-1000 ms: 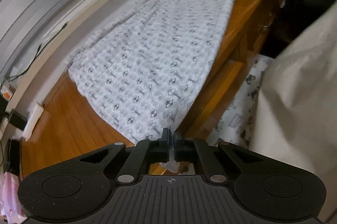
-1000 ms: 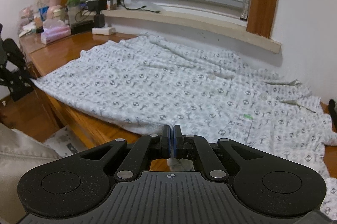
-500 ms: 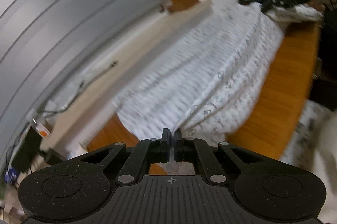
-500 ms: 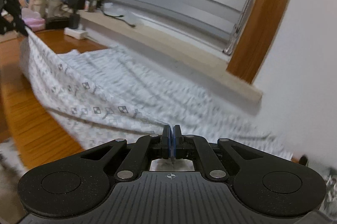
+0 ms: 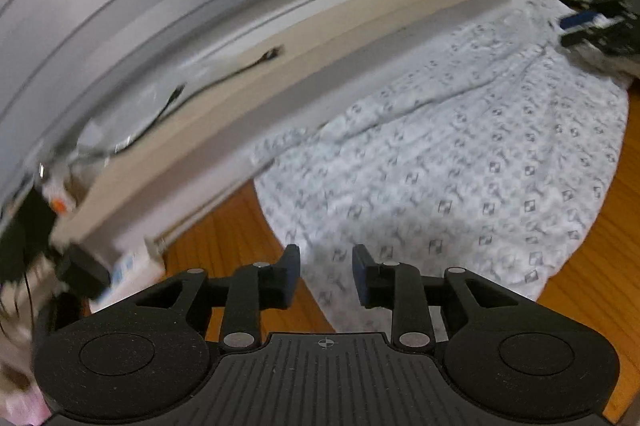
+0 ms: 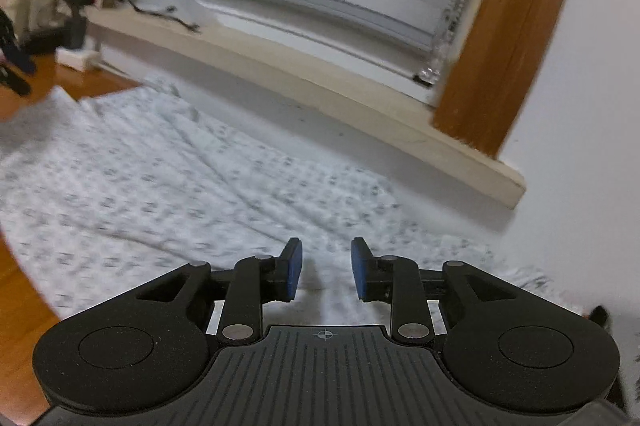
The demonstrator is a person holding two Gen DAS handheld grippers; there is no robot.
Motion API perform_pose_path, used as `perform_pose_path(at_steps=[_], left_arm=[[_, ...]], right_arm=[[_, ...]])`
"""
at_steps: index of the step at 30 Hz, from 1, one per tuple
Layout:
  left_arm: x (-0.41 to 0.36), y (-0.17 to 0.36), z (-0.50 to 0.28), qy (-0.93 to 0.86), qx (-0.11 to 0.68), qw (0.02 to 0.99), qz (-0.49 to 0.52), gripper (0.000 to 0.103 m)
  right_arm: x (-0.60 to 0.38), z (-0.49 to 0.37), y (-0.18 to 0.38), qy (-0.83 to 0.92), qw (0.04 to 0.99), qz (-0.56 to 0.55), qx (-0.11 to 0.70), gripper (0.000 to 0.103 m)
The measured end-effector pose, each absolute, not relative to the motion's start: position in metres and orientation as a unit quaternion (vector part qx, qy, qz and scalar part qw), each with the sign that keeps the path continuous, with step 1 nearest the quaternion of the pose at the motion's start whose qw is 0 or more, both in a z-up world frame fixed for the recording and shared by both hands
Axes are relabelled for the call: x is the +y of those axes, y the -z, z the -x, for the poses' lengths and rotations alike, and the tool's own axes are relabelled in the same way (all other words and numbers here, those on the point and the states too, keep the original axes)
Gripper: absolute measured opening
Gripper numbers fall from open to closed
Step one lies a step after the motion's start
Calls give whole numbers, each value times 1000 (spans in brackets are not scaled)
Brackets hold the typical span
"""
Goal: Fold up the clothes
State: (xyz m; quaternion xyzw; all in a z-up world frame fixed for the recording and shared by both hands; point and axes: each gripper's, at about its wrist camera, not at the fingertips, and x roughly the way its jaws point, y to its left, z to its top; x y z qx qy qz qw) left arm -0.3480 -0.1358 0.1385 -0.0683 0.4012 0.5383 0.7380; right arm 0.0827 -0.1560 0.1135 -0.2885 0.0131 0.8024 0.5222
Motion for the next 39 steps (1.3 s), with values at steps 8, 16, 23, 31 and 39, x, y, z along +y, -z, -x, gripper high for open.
perform_pose_path(at_steps=[8, 16, 23, 31, 39], left_arm=[[-159, -117, 349, -496, 344, 784, 149, 31], [-162, -99, 370, -503, 346, 772, 180, 26], [-186, -101, 382, -500, 361, 768, 172, 26], [-197, -110, 375, -506, 365, 762, 174, 26], [-164, -135, 319, -491, 310, 801, 145, 69]], right_arm=[[-168, -89, -92, -825, 472, 287, 115, 28], [-171, -98, -79, -830, 459, 286, 137, 29], [-187, -105, -81, -836, 441, 296, 138, 29], [-201, -114, -80, -844, 435, 286, 127, 30], [-233, -134, -100, -854, 443, 246, 118, 49]])
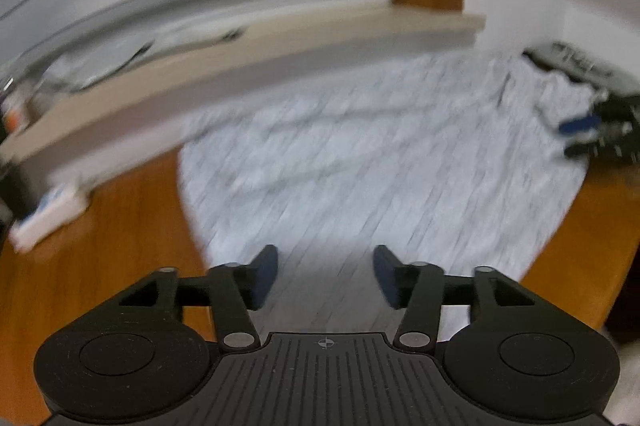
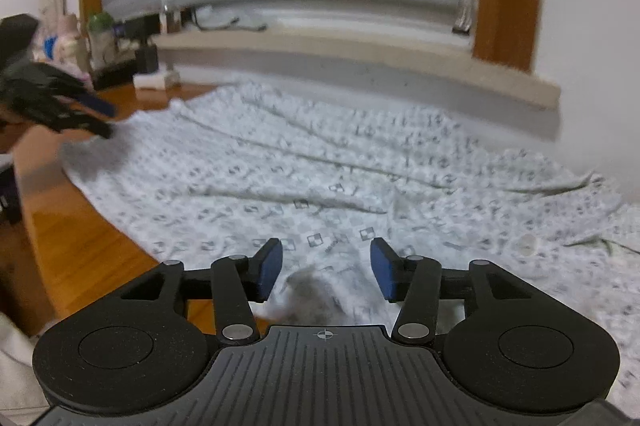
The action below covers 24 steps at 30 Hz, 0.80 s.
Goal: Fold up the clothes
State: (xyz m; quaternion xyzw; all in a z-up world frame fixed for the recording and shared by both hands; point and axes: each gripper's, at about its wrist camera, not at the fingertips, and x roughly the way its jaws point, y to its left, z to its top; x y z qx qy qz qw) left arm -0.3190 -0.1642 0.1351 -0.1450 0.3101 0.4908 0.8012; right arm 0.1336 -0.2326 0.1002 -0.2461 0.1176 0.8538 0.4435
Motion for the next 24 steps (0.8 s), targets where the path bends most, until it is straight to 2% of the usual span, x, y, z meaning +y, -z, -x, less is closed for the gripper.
perform_pose_path(at_steps=[1, 5, 10, 16, 24], left_arm=[[-157, -137, 305, -483, 301, 810, 141, 75], [-121, -137, 259, -441, 267, 846, 137, 80], [-70, -116, 209, -401, 252, 868, 149, 80], [-49, -83, 193, -387, 251, 869, 180, 80], [-44, -74, 198, -374, 255, 868, 203, 88]], right_arm=[[-240, -140, -104, -853, 447, 243, 115, 49], [-264, -177, -114, -841, 472, 238, 111, 55], [-280, -236, -110, -802, 526, 250, 135, 61], [-304, -281, -103, -762, 572, 261, 156, 73], [-318, -304, -95, -731, 599, 290, 153, 77]])
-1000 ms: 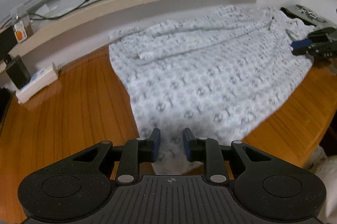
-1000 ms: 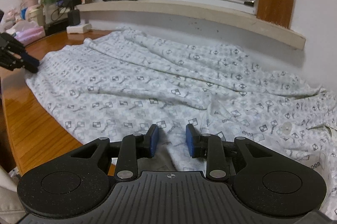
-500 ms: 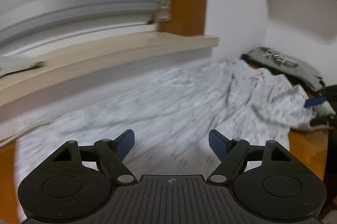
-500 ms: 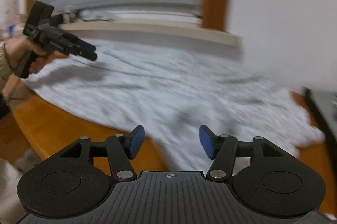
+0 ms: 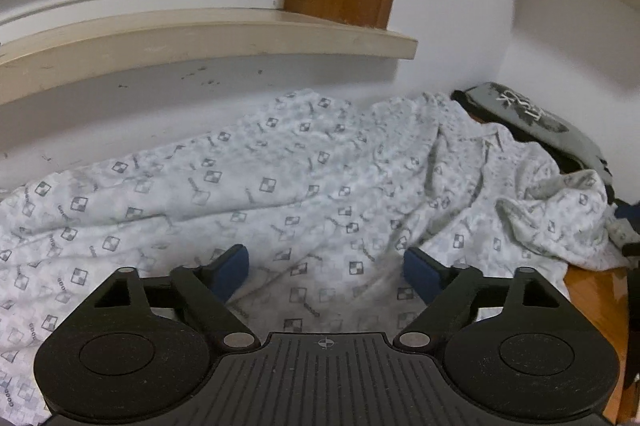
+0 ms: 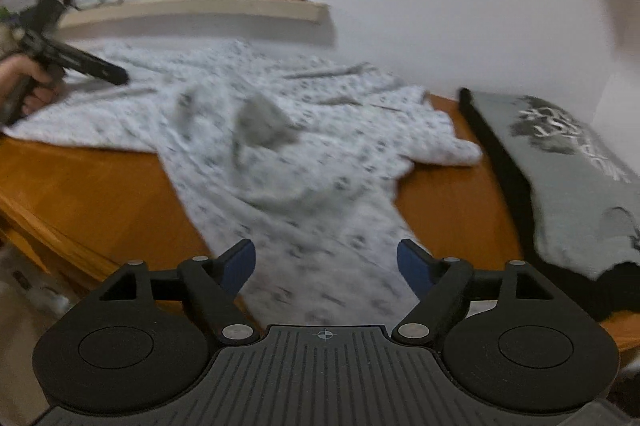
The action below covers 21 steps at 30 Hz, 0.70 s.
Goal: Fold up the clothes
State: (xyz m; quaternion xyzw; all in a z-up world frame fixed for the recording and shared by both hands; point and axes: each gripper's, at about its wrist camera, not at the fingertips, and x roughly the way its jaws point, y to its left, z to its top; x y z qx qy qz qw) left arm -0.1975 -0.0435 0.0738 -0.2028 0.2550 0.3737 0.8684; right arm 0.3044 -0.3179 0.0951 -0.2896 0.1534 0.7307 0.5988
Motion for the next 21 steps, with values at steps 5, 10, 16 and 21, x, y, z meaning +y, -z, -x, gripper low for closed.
perform_pose_path(at_steps=[5, 10, 16, 21], left_arm=[[-48, -73, 195, -374, 260, 869, 195, 92], [-45, -72, 205, -371, 238, 871, 218, 92], [-44, -74, 213, -361, 214, 876, 235, 93], [-52, -75, 220, -346, 201, 884, 242, 94]], right_arm=[[-307, -320, -85, -718, 610, 286, 173, 78], [-307, -332, -85, -718, 612, 267, 197, 18], [-312, -335, -127, -706, 637, 273, 145, 13], [-284, -323, -201, -703, 666, 244, 55, 13]])
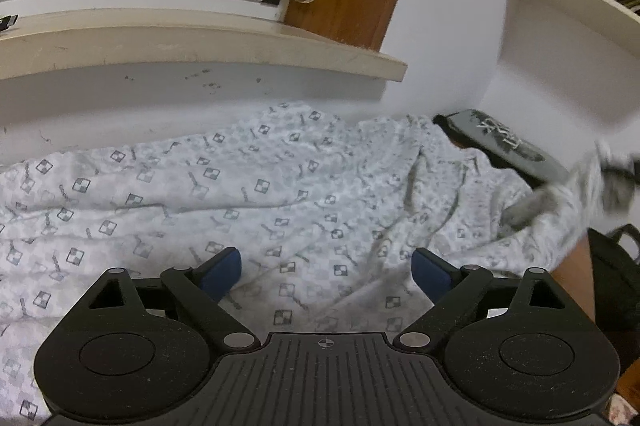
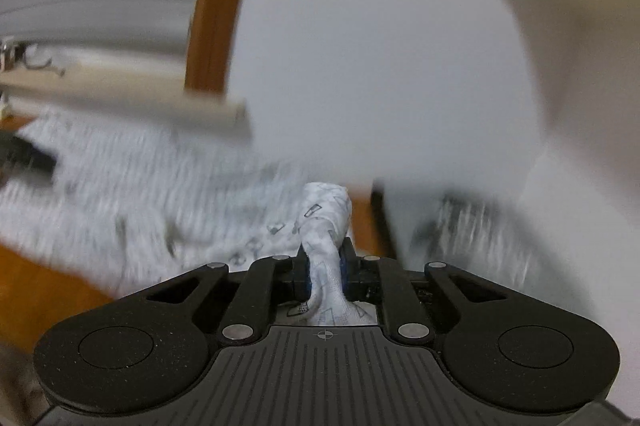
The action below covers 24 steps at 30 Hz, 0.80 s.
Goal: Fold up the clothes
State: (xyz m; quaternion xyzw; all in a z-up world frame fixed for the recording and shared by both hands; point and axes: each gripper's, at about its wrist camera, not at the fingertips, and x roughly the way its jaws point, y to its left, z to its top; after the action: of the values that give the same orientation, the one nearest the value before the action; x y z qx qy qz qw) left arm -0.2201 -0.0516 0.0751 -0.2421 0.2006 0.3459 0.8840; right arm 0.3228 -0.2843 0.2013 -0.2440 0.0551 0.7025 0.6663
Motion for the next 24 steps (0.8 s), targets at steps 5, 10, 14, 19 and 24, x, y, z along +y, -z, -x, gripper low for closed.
perform_pose_path(at_steps=[5, 10, 14, 19, 24], left_arm=[[-56, -77, 225, -333, 187, 890, 247, 94], [-54, -78, 226, -331, 178, 891, 255, 95], [-53, -77, 226, -331, 177, 890, 259, 95], [-53, -77, 226, -331, 178, 890, 258, 95], [-53, -76, 226, -332, 180, 890, 257, 98]], right_arm=[[-208, -272, -249, -701, 674, 232, -12, 13], [-125, -224, -245, -690, 691, 217, -14, 28], [-100, -212, -213, -697, 675, 241, 22, 40], [-122, -233, -173, -705, 649, 276, 79, 41], [-165, -257, -137, -714, 624, 280, 149, 42]])
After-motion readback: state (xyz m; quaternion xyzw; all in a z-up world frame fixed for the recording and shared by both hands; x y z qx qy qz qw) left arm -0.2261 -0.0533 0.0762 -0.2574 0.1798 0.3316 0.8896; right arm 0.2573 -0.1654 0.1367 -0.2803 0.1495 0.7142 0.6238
